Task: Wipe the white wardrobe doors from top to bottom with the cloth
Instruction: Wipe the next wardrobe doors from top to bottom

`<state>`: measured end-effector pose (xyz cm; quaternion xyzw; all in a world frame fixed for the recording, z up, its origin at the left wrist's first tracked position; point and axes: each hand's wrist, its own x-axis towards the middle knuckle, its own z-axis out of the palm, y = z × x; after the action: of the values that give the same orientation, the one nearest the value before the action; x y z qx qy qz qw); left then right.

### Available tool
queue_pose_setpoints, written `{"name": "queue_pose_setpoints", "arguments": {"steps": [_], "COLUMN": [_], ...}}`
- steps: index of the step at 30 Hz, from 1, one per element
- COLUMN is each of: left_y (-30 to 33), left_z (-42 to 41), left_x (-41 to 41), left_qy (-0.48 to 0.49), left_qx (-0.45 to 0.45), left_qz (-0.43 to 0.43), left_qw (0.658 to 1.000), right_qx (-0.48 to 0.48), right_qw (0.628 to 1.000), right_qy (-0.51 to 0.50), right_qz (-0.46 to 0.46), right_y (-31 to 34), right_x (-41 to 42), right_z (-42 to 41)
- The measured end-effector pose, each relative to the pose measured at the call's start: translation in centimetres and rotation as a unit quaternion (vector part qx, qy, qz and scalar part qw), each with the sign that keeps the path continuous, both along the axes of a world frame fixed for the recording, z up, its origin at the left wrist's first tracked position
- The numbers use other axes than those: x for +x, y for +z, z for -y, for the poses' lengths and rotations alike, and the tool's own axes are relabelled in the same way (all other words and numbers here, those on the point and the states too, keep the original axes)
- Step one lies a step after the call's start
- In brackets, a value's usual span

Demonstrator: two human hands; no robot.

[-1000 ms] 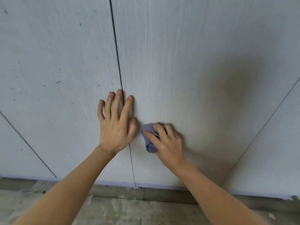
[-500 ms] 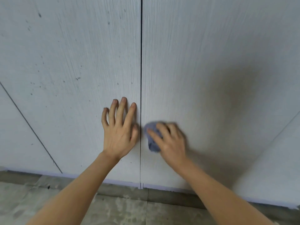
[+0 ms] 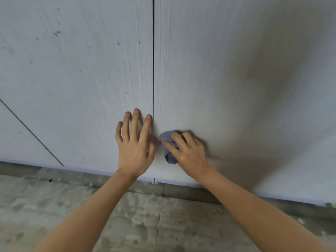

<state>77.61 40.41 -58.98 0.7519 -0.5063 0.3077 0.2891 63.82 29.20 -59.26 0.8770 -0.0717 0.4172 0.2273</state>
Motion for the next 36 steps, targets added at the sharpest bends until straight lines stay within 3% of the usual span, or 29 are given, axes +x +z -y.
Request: {"name": "queue_pose_setpoints", "arguments": {"steps": [3, 5, 7, 13, 15, 19, 21, 24, 28, 32, 34, 36], "left_y": [-1.0, -1.6, -2.2, -2.9, -3.4, -4.6, -4.4, -3.5, -3.9, -5.6, -6.3, -6.6], "left_z": [0.0, -0.1, -0.1, -0.5, -1.0, -1.2, -0.8, 0.2, 1.4, 2.1, 2.5, 3.2], "left_x": [-0.6, -0.7, -0.5, -0.1, -0.3, -1.6, -2.3, -3.7, -5.6, -7.8, -8.7, -9.1], "left_qy": [0.005, 0.002, 0.005, -0.001, 0.005, 0.021, 0.005, -0.045, -0.091, -0.133, -0.158, -0.166], "left_qx": [0.001, 0.005, 0.009, 0.027, 0.046, 0.067, 0.065, 0.059, 0.095, 0.169, 0.199, 0.225], "left_qz": [-0.009, -0.009, -0.007, -0.013, -0.02, -0.043, -0.019, 0.03, 0.08, 0.156, 0.2, 0.234], "left_qw": [1.0, 1.0, 1.0, 1.0, 0.999, 0.997, 0.998, 0.997, 0.988, 0.964, 0.946, 0.931], "right_qx": [-0.021, 0.007, 0.014, 0.023, 0.022, -0.033, 0.002, 0.045, 0.032, 0.088, 0.1, 0.089], "right_qw": [0.979, 0.965, 0.971, 0.999, 0.999, 0.982, 0.974, 0.981, 0.997, 0.991, 0.985, 0.988], "right_qy": [-0.007, -0.008, -0.007, 0.023, 0.01, 0.007, -0.014, -0.016, -0.022, -0.081, -0.11, -0.119], "right_qz": [-0.202, -0.261, -0.237, 0.041, 0.03, -0.184, -0.227, -0.19, -0.068, 0.066, 0.083, 0.037], "right_y": [-5.6, -6.7, -5.8, 1.9, 1.3, -6.4, -8.9, -7.6, -1.9, 0.4, -1.3, -4.6], "right_x": [-0.8, -1.2, -1.4, -2.7, -3.2, -4.5, -5.3, -6.8, -10.7, -14.6, -15.2, -15.5], "right_z": [-0.3, 0.0, 0.5, 2.2, 2.5, 2.3, 2.1, 2.9, 5.1, 6.4, 6.4, 6.3]}}
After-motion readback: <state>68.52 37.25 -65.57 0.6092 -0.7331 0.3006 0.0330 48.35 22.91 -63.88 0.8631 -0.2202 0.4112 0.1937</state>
